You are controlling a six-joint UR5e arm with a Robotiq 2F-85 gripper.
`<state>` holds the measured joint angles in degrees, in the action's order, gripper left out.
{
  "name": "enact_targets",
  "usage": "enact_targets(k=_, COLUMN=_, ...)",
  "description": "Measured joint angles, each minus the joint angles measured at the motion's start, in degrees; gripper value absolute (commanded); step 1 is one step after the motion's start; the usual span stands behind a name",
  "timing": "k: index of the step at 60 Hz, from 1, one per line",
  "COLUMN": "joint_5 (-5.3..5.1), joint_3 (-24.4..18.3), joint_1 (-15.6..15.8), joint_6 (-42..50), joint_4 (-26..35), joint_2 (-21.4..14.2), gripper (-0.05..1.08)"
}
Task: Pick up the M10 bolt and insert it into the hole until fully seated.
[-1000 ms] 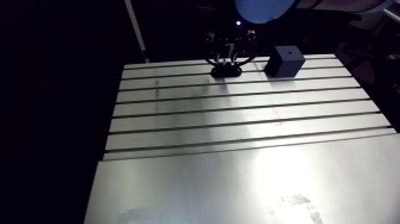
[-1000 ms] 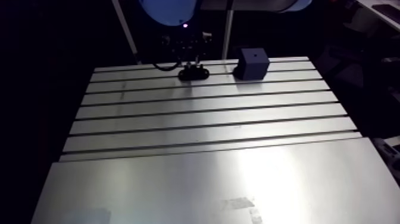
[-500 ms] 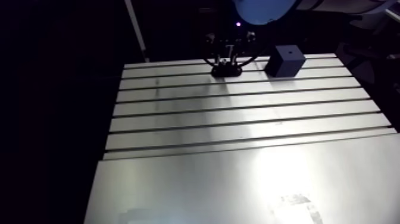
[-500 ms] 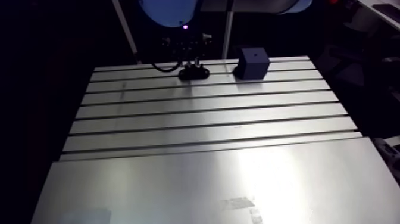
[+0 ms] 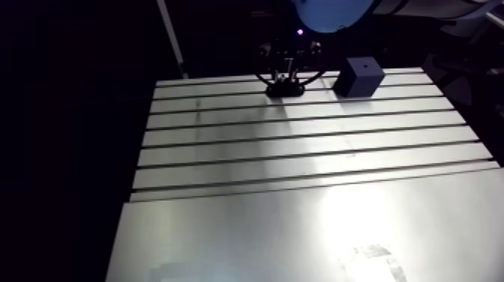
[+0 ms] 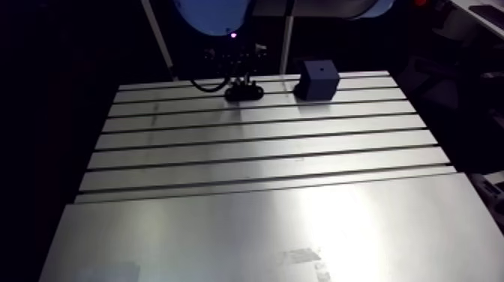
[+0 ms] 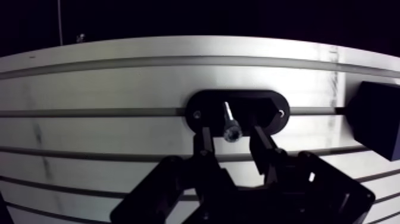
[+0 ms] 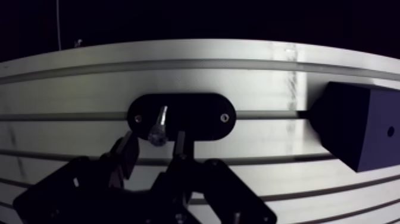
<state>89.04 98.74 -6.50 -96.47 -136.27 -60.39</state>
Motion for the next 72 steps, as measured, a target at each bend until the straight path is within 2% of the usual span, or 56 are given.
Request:
enact_targets(k=31, joint_5=0.11, joint_3=-0.04, joint_1=0.06, joint_6=0.01, joint_4=-0.01, joint_2=0.03, gripper=0.60)
enact_targets(k=39, joint_5=0.12, joint_3=-0.08, joint_1=0.08, joint_6=-0.01, joint_4=0.00, joint_2=0.05, gripper=0.64)
enact_targets(k=72, joint_5=0.12, joint_3=-0.27, joint_1=0.00, joint_6=-0.07, joint_4=-0.01, joint_2=0.59, gripper=0.67)
